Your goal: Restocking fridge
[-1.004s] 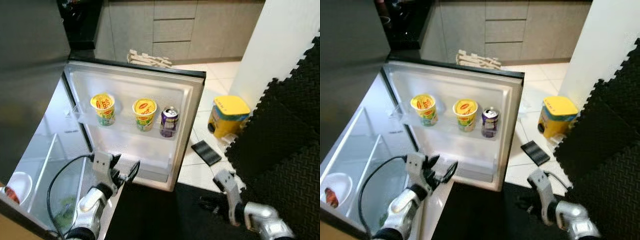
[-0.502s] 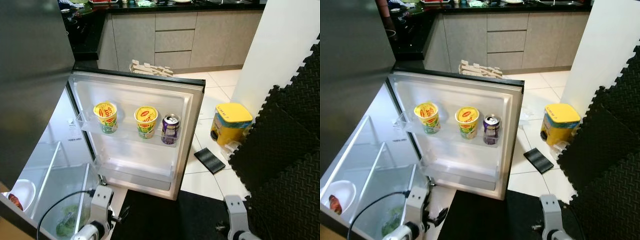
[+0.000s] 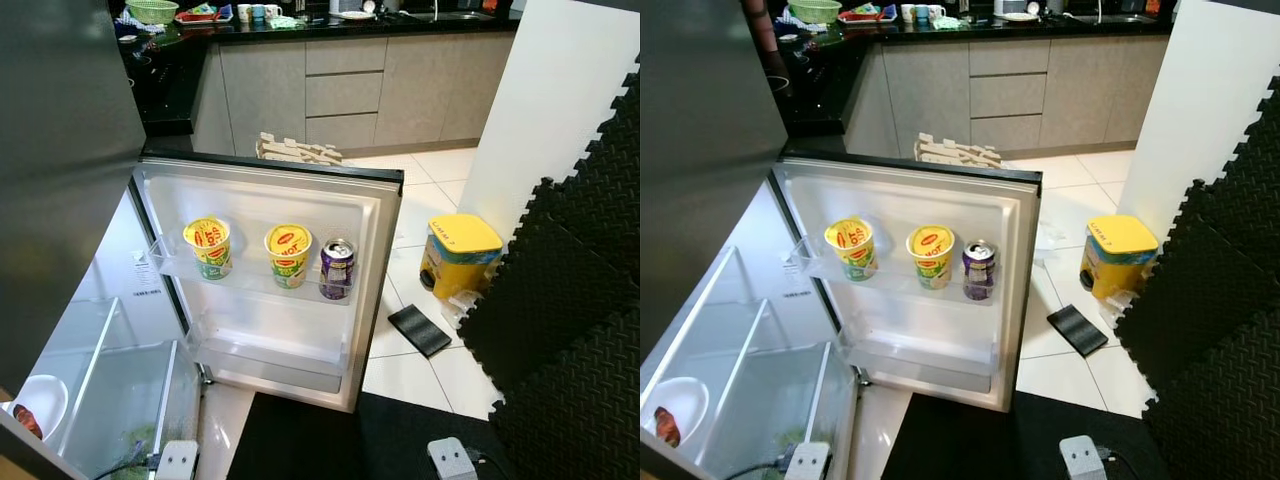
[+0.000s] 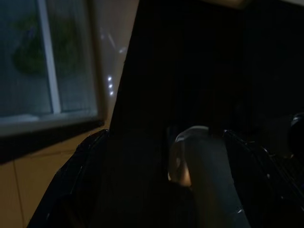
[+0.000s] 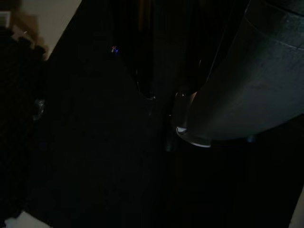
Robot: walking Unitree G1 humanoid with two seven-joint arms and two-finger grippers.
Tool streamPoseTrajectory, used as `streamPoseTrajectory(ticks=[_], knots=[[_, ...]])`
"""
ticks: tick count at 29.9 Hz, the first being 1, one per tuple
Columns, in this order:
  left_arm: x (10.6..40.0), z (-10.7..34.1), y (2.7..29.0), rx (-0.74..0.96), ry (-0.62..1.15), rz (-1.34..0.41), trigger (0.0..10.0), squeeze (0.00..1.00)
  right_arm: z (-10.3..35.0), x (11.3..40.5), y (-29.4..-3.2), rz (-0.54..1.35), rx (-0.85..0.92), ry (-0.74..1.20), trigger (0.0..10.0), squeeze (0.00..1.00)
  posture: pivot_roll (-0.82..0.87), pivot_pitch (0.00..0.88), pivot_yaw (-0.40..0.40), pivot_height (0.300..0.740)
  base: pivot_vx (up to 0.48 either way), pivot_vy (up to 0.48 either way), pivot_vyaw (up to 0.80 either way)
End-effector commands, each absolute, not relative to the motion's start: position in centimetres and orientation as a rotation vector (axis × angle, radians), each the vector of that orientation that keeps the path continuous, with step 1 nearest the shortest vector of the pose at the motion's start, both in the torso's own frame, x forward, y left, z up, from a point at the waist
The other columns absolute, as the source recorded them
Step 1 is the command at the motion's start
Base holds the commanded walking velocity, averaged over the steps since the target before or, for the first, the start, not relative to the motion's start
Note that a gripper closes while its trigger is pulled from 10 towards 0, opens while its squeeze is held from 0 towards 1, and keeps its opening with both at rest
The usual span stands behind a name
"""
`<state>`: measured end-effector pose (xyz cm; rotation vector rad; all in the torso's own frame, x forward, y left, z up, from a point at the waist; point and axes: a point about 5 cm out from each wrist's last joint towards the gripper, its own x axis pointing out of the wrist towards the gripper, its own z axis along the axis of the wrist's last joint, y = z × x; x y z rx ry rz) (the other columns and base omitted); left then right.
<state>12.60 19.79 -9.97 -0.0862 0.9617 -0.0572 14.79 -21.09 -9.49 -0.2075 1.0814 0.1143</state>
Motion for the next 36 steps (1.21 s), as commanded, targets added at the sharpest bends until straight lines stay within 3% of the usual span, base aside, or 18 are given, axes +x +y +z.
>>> streamPoseTrajectory(ticks=[1, 17, 36], knots=[[12.3, -10.0, 20.3, -0.069, 0.983, -0.035, 10.0, 0.0, -9.5, 15.1, -20.7, 0.133, -0.238, 1.082, 10.0, 0.0, -0.03, 0.0, -0.006, 0.74, 0.0, 0.0, 0.0], [13.1, -10.0, 19.6, 0.04, 1.016, -0.11, 10.0, 0.0, -9.4, 15.6, -20.1, 0.199, -0.268, 1.09, 10.0, 0.0, -0.01, 0.0, -0.029, 0.74, 0.0, 0.0, 0.0], [11.5, -10.7, 19.6, 0.03, 1.1, -0.109, 10.0, 0.0, -9.6, 15.5, -19.2, 0.236, -0.294, 1.108, 10.0, 0.0, 0.0, 0.0, -0.01, 0.74, 0.0, 0.0, 0.0]])
